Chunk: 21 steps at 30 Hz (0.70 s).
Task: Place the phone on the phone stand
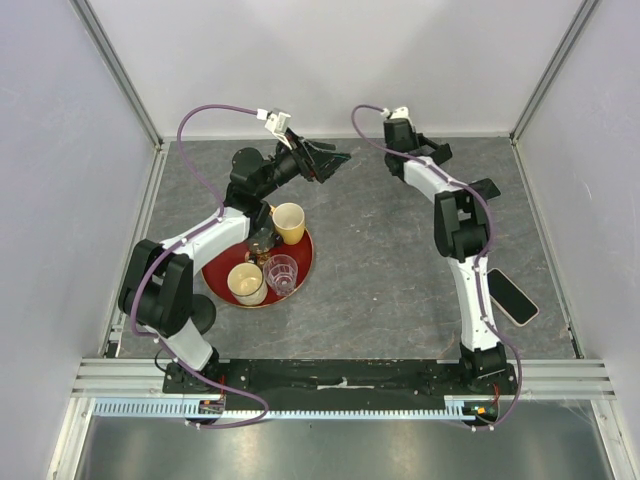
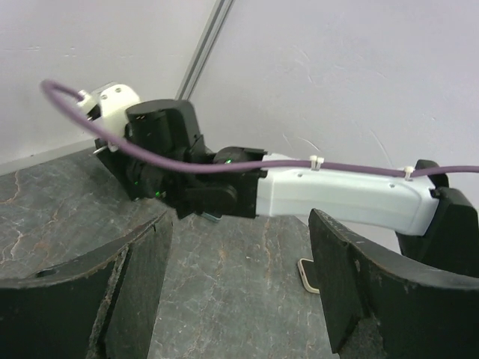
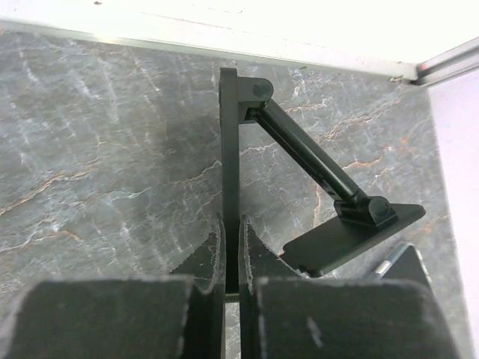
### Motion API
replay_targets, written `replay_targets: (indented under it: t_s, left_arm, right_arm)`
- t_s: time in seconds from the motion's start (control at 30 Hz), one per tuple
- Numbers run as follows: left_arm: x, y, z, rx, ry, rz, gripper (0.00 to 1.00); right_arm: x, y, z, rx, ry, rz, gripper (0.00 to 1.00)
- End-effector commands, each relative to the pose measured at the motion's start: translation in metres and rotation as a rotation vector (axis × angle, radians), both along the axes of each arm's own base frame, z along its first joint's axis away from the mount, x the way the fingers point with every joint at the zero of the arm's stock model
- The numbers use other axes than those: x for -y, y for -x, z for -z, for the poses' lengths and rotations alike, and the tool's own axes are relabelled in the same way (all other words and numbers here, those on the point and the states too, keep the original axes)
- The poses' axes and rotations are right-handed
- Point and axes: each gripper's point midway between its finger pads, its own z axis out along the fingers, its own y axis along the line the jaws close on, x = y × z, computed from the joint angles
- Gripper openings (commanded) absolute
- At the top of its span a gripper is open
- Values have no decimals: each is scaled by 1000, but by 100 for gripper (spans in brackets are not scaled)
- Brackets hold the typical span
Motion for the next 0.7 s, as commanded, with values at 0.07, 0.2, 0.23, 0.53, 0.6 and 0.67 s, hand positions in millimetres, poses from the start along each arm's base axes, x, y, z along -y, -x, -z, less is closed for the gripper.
replay_targets:
  t_s: [0.07,0.2,0.23,0.53,0.6,0.67]
  left_arm:
    - [-2,2,-15,37,33,14,79]
    - [-2,1,-15,35,36,15,79]
    - [-3,1,-15,33,37,16,79]
    - [-5,5,-17,37,46,26,79]
    - [-6,5,-17,37,46,25,79]
    - [-7,4,-17,37,46,20,79]
  right_arm:
    - [-18,5,0,-51,306,52,0]
    - [-44,14,21,-87,365,42,3]
    - [-49,15,25,-92,369,32,12]
    - [-106,24,29,-98,216,-140,63]
    - [-118,23,21,-81,152,-182,66]
    - [-128,22,13,-73,99,-234,72]
